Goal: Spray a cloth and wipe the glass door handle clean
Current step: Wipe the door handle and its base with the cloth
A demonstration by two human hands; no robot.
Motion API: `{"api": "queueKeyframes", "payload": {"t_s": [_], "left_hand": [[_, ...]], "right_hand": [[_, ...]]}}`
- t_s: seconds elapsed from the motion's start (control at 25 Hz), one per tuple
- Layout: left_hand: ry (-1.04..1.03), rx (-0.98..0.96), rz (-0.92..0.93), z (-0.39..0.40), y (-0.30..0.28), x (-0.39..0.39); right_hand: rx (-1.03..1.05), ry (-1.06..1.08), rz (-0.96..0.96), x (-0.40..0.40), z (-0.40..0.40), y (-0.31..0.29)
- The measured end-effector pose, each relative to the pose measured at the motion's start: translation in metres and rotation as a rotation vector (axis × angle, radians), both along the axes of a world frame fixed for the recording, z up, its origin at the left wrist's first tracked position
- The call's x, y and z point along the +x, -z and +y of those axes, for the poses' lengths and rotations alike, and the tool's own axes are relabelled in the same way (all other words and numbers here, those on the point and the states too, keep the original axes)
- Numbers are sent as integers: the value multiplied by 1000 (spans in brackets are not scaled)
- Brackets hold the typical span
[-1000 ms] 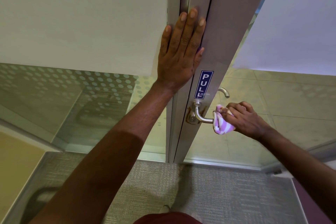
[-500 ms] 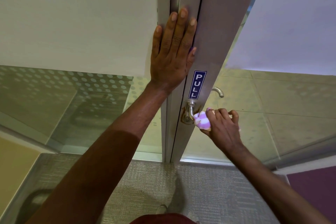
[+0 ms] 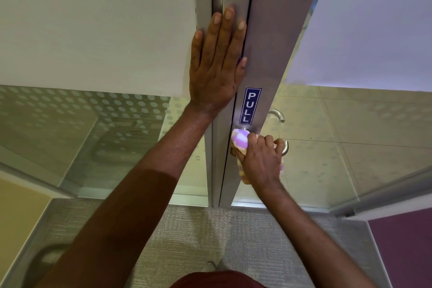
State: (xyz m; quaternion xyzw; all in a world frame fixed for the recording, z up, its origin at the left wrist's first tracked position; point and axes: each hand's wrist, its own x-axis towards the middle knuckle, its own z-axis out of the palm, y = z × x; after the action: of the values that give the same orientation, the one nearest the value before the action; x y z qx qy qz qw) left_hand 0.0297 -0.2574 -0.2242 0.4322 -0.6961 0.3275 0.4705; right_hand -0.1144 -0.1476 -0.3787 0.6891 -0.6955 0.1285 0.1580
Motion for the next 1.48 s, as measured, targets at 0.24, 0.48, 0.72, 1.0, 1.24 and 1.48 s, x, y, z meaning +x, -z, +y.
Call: {"api": "queueKeyframes", "payload": {"t_s": [0.24, 0.48, 0.72, 1.0, 1.24, 1.48], "left_hand": [[-10, 14, 6, 2, -1, 1], [-14, 14, 6, 2, -1, 2], [-27, 3, 6, 2, -1, 1], [-9, -2, 7, 1, 0, 1], [-7, -14, 2, 1, 0, 2], [-11, -19, 6, 2, 0, 2]], "right_hand": [[-191, -456, 282, -106, -2, 11], [-45, -300, -235, -123, 9, 29], [-164, 307, -1589, -26, 20, 5], [-146, 300, -2179, -37, 3, -10], [-150, 369, -2384, -41, -3, -13], [-345, 380, -1625, -20, 9, 2]]}}
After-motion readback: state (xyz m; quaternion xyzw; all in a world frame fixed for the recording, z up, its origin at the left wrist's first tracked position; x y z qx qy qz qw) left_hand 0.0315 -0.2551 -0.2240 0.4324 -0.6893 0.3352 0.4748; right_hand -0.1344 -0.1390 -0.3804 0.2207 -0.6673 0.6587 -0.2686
